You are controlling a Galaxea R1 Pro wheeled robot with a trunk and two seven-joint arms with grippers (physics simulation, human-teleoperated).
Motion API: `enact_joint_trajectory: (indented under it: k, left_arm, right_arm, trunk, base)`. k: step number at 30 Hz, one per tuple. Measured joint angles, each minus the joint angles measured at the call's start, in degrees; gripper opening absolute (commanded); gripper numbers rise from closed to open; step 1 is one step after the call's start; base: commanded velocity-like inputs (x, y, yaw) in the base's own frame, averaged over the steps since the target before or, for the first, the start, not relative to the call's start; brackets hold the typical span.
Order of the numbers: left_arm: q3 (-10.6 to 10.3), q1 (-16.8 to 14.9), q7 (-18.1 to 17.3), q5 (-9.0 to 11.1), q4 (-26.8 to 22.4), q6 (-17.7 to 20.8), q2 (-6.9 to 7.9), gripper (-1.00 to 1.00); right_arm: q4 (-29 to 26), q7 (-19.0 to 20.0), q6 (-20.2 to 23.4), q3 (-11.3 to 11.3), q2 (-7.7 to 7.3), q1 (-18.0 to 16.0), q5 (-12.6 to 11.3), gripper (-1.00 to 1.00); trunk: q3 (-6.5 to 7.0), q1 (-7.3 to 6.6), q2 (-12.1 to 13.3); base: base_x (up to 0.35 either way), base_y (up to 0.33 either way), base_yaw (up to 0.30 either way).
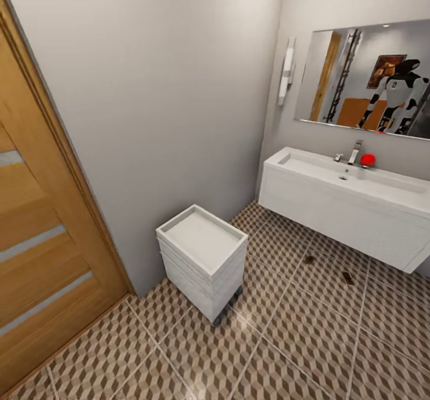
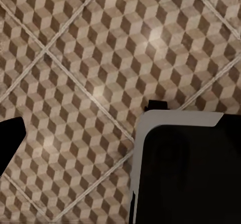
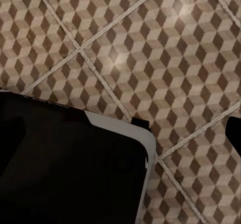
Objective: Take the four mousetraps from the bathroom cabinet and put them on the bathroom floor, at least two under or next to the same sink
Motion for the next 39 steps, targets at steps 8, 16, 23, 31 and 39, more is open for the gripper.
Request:
enact_joint_trajectory:
  k: [8,16,23,31,39]
  left_arm:
    - [0.0,0.0,0.0,0.0,0.0,0.0,0.00,1.00]
    - [0.0,0.0,0.0,0.0,0.0,0.0,0.00,1.00]
    - [0.0,0.0,0.0,0.0,0.0,0.0,0.00,1.00]
    - [0.0,0.0,0.0,0.0,0.0,0.1,-0.24,1.00]
    - [0.0,0.0,0.0,0.0,0.0,0.1,-0.35,1.00]
  right_arm:
    - [0.0,0.0,0.0,0.0,0.00,0.0,0.0,1.00]
    - [0.0,-0.1,0.0,0.0,0.00,0.0,0.0,1.00]
    - [0.0,-0.8,0.0,0.0,0.00,0.0,0.0,1.00]
    - [0.0,-1.2,0.0,0.0,0.00,0.0,0.0,1.00]
    - [0.0,-1.2,0.0,0.0,0.00,0.0,-0.1,1.00]
  trunk:
    - [-0.25,0.00,0.0]
    - [-0.49,0.00,0.0]
    - [-0.71,0.00,0.0]
    - [-0.96,0.00,0.0]
    - [-1.21,0.00,0.0]
  base:
    - [0.000,0.000,0.271]
    - [0.000,0.000,0.271]
    - [0.000,0.000,0.271]
    - [0.000,0.000,0.271]
    - [0.000,0.000,0.271]
